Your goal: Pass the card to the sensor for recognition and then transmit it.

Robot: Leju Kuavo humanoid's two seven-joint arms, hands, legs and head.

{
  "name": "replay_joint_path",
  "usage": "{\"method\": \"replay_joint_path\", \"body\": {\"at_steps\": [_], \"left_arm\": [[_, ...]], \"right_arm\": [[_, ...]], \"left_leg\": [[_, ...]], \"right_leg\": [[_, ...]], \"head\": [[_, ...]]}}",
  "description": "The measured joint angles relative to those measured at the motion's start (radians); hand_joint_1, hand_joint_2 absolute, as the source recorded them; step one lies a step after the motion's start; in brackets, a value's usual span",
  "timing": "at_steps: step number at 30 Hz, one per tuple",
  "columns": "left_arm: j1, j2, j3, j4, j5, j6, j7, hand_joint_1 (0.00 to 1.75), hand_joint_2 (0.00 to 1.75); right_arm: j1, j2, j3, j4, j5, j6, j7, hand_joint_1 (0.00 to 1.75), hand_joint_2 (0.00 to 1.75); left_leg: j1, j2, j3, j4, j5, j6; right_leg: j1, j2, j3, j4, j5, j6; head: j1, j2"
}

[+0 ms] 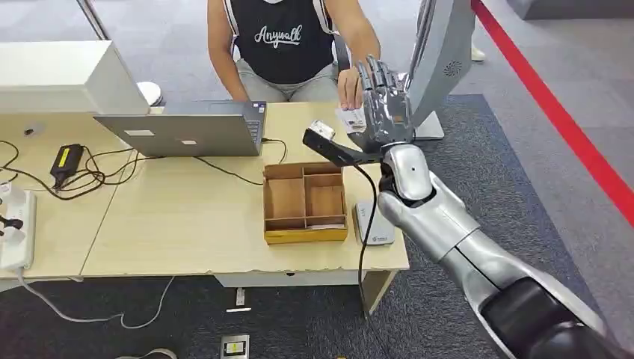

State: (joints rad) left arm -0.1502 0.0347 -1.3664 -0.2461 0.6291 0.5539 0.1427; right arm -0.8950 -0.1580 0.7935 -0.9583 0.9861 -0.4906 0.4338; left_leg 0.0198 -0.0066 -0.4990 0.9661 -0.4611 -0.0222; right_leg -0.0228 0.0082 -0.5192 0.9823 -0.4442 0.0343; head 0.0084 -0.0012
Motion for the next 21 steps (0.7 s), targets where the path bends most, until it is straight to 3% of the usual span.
{"method": "replay_joint_path", "body": {"at_steps": [4, 5, 6, 7, 8, 9, 10, 11, 21], "left_arm": [[0.003, 0.002, 0.000, 0.000, 0.002, 0.000, -0.003, 0.00, 1.75], [0.004, 0.003, 0.000, 0.000, 0.002, 0.000, -0.003, 0.00, 1.75], [0.004, 0.003, 0.000, 0.000, 0.002, -0.002, -0.003, 0.00, 1.75], [0.004, 0.004, 0.000, 0.000, 0.002, -0.003, -0.003, 0.00, 1.75], [0.004, 0.004, 0.000, 0.000, 0.002, -0.003, -0.003, 0.00, 1.75], [0.005, 0.005, 0.000, 0.000, 0.001, -0.005, -0.003, 0.00, 1.75], [0.005, 0.005, 0.000, 0.000, 0.000, -0.007, -0.003, 0.00, 1.75], [0.005, 0.005, 0.000, 0.000, -0.001, -0.008, -0.003, 0.00, 1.75], [0.007, 0.008, 0.000, 0.000, -0.002, -0.015, 0.001, 0.00, 1.75]], "right_arm": [[-0.028, 0.030, 0.020, 0.058, -0.021, -0.020, -0.014, 0.00, 1.75], [-0.031, 0.035, 0.023, 0.068, -0.023, -0.021, -0.016, 0.17, 1.75], [-0.034, 0.041, 0.027, 0.081, -0.025, -0.024, -0.018, 0.86, 1.75], [-0.037, 0.047, 0.030, 0.091, -0.026, -0.026, -0.019, 0.77, 1.75], [-0.041, 0.049, 0.034, 0.100, -0.029, -0.029, -0.020, 0.49, 1.75], [-0.043, 0.053, 0.038, 0.109, -0.032, -0.036, -0.021, 0.82, 1.75], [-0.044, 0.057, 0.042, 0.115, -0.035, -0.043, -0.021, 1.54, 1.75], [-0.046, 0.059, 0.045, 0.122, -0.040, -0.051, -0.023, 1.73, 1.75], [-0.061, 0.080, 0.078, 0.164, -0.074, -0.077, -0.036, 1.75, 1.75]], "left_leg": [[0.000, 0.000, 0.000, 0.000, 0.000, 0.000], [0.000, 0.000, 0.000, 0.000, 0.000, 0.000], [0.000, 0.000, 0.000, 0.000, 0.000, 0.000], [0.000, 0.000, 0.000, 0.000, 0.000, 0.000], [0.000, 0.000, 0.000, 0.000, 0.000, 0.000], [0.000, 0.000, 0.000, 0.000, 0.000, 0.000], [0.000, 0.000, 0.000, 0.000, 0.000, 0.000], [0.000, 0.000, 0.000, 0.000, 0.000, 0.000], [0.000, 0.000, 0.000, 0.000, 0.000, 0.000]], "right_leg": [[0.000, 0.000, 0.000, 0.000, 0.000, 0.000], [0.000, 0.000, 0.000, 0.000, 0.000, 0.000], [0.000, 0.000, 0.000, 0.000, 0.000, 0.000], [0.000, 0.000, 0.000, 0.000, 0.000, 0.000], [0.000, 0.000, 0.000, 0.000, 0.000, 0.000], [0.000, 0.000, 0.000, 0.000, 0.000, 0.000], [0.000, 0.000, 0.000, 0.000, 0.000, 0.000], [0.000, 0.000, 0.000, 0.000, 0.000, 0.000], [0.000, 0.000, 0.000, 0.000, 0.000, 0.000]], "head": [[0.000, 0.000], [0.000, 0.000], [0.000, 0.000], [0.000, 0.000], [0.000, 0.000], [0.000, 0.000], [0.000, 0.000], [0.000, 0.000], [0.000, 0.000]]}}
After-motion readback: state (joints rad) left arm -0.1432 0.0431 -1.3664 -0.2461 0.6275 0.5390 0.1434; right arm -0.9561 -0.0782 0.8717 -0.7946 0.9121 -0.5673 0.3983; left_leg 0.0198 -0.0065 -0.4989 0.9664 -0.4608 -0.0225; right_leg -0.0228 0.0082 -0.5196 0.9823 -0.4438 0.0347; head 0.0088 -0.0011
